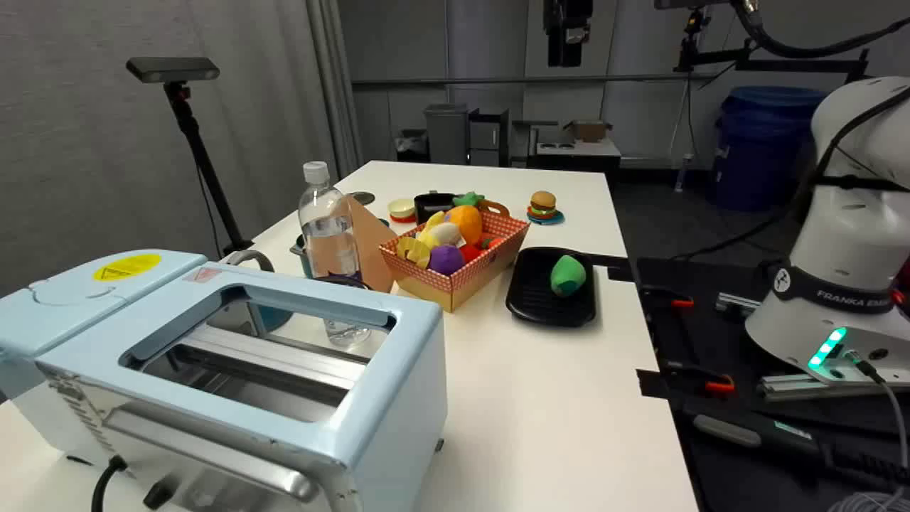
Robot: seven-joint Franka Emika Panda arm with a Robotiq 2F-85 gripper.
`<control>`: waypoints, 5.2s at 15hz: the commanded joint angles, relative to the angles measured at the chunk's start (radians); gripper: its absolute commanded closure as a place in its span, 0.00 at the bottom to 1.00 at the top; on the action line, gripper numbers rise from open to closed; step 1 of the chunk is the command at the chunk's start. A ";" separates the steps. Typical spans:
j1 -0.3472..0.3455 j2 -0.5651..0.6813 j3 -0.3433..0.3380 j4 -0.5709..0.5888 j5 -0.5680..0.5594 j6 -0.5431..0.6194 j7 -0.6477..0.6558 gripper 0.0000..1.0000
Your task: Put the banana and pineapple plush on the table
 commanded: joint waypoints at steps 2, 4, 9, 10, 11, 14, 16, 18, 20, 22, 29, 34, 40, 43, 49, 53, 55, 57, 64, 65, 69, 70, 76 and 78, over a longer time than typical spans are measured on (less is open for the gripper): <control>-0.001 0.002 0.001 0.002 0.000 -0.002 0.000 0.00; -0.001 0.002 0.001 0.002 0.000 -0.002 0.000 0.00; -0.001 0.002 0.001 0.002 0.000 -0.002 0.000 0.00; -0.001 0.002 0.001 0.002 0.000 -0.002 0.000 0.00; -0.001 0.002 0.001 0.002 0.000 -0.002 0.000 0.00; 0.000 0.009 0.003 0.008 -0.003 0.003 0.001 0.00; -0.001 0.006 0.001 0.002 0.000 -0.001 0.000 0.00; -0.001 0.012 0.002 0.004 0.000 -0.001 0.000 0.00; -0.001 0.017 0.002 0.004 0.000 -0.001 0.000 0.00; -0.001 0.018 0.002 0.004 0.000 -0.001 0.000 0.00; -0.010 -0.033 -0.014 -0.002 -0.002 -0.043 -0.019 0.00; -0.023 -0.046 -0.044 0.005 0.006 -0.061 -0.017 0.00; -0.046 -0.020 -0.073 0.019 -0.017 -0.032 -0.019 0.00; -0.060 0.015 -0.080 0.032 -0.027 -0.010 -0.019 0.00; -0.070 0.138 -0.078 0.070 -0.057 0.061 -0.017 0.00; -0.069 0.216 -0.074 0.091 -0.059 0.095 -0.017 0.00; -0.071 0.254 -0.074 0.103 -0.058 0.106 -0.019 0.00; -0.073 0.293 -0.075 0.117 -0.058 0.119 -0.023 0.00; -0.079 0.421 -0.072 0.176 -0.096 0.222 -0.030 0.00; -0.080 0.436 -0.072 0.184 -0.097 0.230 -0.030 0.00; -0.087 0.497 -0.074 0.213 -0.093 0.260 -0.033 0.00; -0.090 0.515 -0.075 0.222 -0.093 0.266 -0.034 0.00; -0.096 0.620 -0.066 0.299 -0.094 0.283 -0.041 0.00; -0.091 0.656 -0.058 0.335 -0.096 0.272 -0.048 0.00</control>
